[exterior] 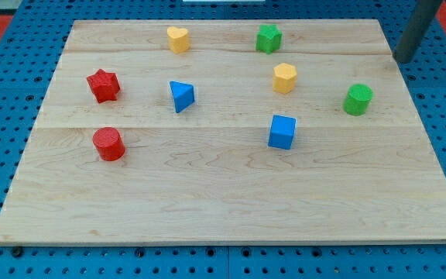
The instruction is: Push the yellow hexagon left a bit
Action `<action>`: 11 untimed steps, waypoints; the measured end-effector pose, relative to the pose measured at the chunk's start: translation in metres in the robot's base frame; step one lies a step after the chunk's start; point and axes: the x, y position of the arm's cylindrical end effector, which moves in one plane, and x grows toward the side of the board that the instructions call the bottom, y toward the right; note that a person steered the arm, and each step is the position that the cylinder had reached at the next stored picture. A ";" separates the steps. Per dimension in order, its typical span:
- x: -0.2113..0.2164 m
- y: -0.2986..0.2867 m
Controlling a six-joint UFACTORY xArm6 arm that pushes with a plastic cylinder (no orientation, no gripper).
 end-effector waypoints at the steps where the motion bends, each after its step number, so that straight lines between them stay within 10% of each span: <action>1: 0.002 -0.053; 11: 0.060 -0.117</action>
